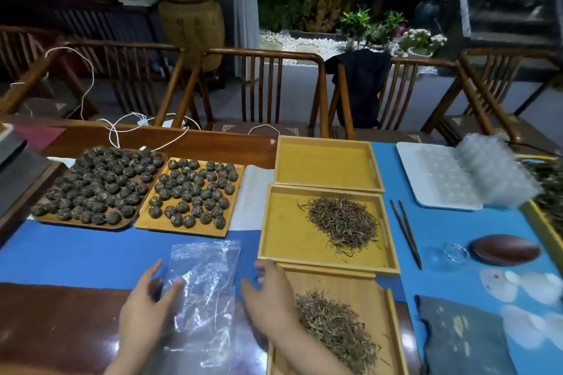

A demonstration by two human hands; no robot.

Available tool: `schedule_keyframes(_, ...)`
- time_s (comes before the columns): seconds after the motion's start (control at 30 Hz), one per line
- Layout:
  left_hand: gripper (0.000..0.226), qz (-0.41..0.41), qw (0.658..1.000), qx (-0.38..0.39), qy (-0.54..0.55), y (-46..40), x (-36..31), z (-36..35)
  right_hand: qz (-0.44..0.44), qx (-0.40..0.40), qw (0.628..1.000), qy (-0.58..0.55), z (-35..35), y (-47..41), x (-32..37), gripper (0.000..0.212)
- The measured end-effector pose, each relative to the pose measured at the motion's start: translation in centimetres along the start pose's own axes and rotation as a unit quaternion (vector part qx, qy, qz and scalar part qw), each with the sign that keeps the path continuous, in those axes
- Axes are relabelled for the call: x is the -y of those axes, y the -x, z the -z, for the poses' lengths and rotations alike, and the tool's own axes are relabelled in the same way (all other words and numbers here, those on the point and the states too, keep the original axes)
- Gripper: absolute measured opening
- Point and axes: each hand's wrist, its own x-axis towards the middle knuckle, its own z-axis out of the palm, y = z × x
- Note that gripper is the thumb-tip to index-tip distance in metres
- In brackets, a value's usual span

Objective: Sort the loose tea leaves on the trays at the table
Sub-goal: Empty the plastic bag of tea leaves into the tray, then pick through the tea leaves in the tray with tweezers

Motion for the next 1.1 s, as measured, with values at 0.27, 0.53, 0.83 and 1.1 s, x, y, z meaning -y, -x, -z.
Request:
schedule_keyframes(0.27, 0.032, -0.158, 0.982, 0.082, 0.058, 5.4, -5.2, -4.5, -0.022, -0.291, 0.956, 0.022, 22.8, -1.1, -9.2, 0.012)
schedule_keyframes(0.53, 0.039, -0.139, 0.976, 0.149, 0.083, 11.3, -3.5, -11.9, -0.094, -0.180, 0.945, 0.255, 23.5, -9.7, -16.5, 0.023)
schedule_keyframes(0.83, 0.038, -0.133, 0.983, 0.113, 0.061, 10.1, -3.7, -13.8, -0.109, -0.219, 0.916, 0.317, 23.5, -13.1, -18.5, 0.019)
schedule_keyframes(1.1, 0.030, -0.152, 0.984, 0.091, 0.020, 9.9, -3.2, -14.1, -0.022, -0.299, 0.943, 0.143, 22.5, -7.7, -17.5, 0.017)
